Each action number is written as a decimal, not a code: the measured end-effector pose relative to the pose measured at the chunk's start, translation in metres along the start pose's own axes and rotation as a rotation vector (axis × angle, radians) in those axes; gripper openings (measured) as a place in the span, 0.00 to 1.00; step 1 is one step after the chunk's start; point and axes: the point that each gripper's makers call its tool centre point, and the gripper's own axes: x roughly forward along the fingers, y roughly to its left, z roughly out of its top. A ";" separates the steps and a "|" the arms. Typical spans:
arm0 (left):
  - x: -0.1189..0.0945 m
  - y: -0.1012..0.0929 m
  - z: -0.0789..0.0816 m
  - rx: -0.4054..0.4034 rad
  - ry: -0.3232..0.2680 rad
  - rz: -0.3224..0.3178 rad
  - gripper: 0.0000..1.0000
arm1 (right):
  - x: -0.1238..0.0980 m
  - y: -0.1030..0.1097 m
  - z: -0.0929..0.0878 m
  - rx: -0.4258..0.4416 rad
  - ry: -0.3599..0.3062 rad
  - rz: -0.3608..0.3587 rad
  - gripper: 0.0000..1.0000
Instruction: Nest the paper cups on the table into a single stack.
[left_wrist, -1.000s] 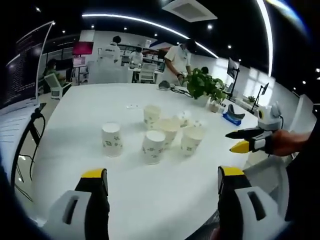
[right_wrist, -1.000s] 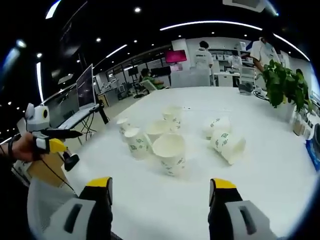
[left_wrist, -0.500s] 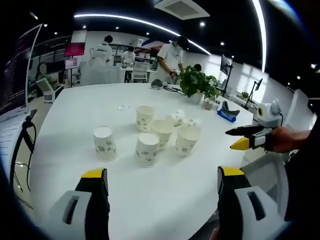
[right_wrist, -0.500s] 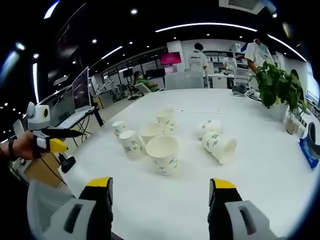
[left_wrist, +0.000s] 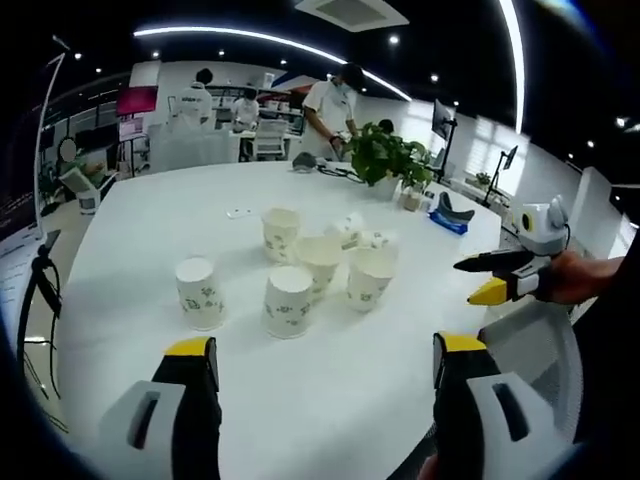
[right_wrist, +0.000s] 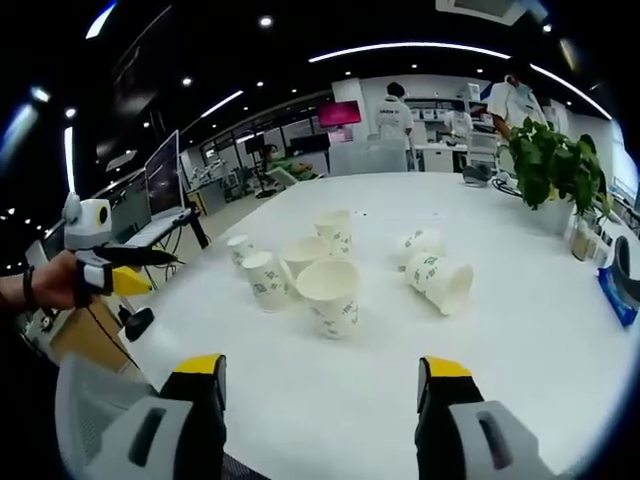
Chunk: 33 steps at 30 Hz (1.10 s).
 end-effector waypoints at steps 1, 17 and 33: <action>0.001 0.000 0.002 0.002 0.003 -0.001 0.87 | 0.000 0.001 0.000 -0.002 0.001 0.002 0.79; 0.072 0.004 0.010 0.082 0.079 -0.043 0.80 | 0.007 -0.003 -0.003 -0.003 0.009 0.023 0.79; 0.129 0.021 0.014 0.155 0.164 -0.051 0.69 | 0.009 0.002 -0.009 0.009 0.025 0.033 0.78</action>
